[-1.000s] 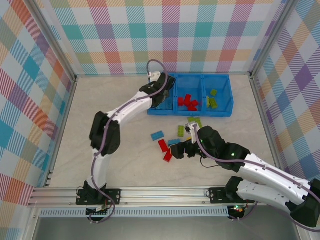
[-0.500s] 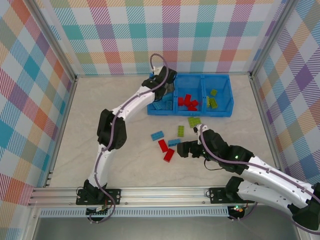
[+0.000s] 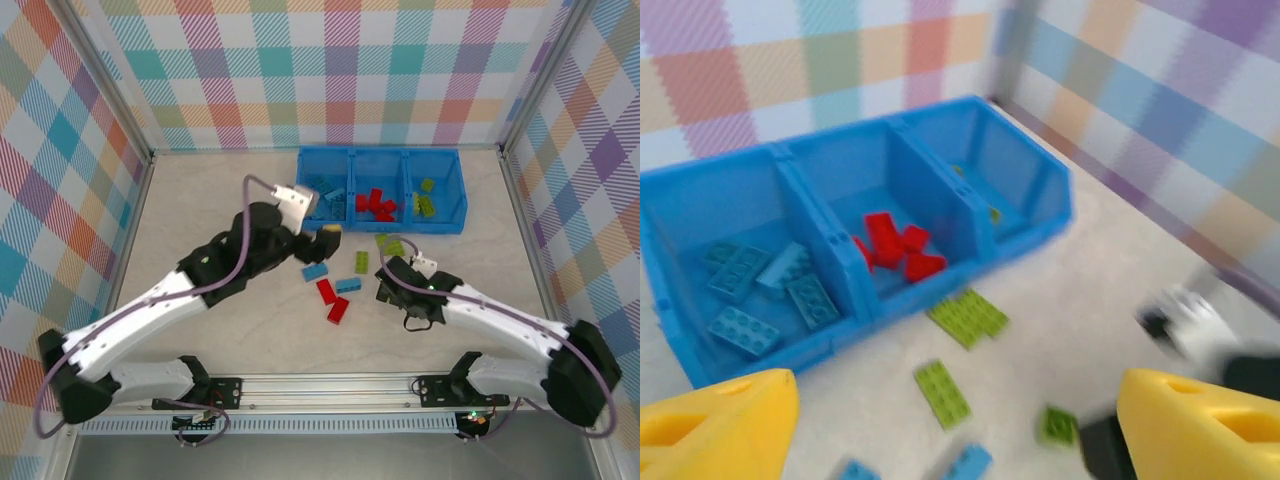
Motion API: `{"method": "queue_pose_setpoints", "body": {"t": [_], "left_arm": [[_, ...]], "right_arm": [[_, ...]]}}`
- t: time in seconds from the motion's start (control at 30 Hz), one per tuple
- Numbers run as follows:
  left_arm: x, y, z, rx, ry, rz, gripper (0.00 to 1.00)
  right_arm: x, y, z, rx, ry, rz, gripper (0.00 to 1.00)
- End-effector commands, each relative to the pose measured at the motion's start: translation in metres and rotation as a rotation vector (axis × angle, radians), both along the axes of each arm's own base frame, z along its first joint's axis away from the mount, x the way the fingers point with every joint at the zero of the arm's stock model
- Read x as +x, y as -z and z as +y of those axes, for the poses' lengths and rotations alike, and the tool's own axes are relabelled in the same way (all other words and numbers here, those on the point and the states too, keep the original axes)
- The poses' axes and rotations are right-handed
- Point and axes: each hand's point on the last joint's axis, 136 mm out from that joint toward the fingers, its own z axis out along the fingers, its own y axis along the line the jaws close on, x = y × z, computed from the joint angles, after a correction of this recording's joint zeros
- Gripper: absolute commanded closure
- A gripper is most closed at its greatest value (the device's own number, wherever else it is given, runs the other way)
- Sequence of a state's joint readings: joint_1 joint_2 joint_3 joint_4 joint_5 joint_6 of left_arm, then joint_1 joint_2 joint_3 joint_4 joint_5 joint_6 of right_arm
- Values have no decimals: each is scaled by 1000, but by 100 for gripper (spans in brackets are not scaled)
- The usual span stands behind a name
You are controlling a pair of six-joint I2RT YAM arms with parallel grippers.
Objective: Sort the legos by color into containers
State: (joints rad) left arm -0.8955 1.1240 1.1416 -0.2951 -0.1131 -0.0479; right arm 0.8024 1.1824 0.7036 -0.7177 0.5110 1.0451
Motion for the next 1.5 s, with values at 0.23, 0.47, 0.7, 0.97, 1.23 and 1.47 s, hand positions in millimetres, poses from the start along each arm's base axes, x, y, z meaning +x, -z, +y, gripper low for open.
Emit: {"method": "queue_pose_setpoints", "body": {"t": [0.23,0.47,0.7,0.97,1.23,1.47], "left_arm": [[-134,100,38,550,699,-176,8],[-137,134,39,646,785,-162,8],[-141,139,45,649,794,-179,7],[-150,133,44,607,842,-256,4],[-143,124,47,587,790,-346,0],[-120,86,43,368,556,-425,0]], "right_arm": [[37,31,33,190,252,77,0],[33,52,37,245,382,122,14],[28,70,24,237,388,100,54],[39,35,26,308,231,-51,74],[97,-66,-7,341,83,-346,77],[194,-89,-58,350,163,-420,78]]}}
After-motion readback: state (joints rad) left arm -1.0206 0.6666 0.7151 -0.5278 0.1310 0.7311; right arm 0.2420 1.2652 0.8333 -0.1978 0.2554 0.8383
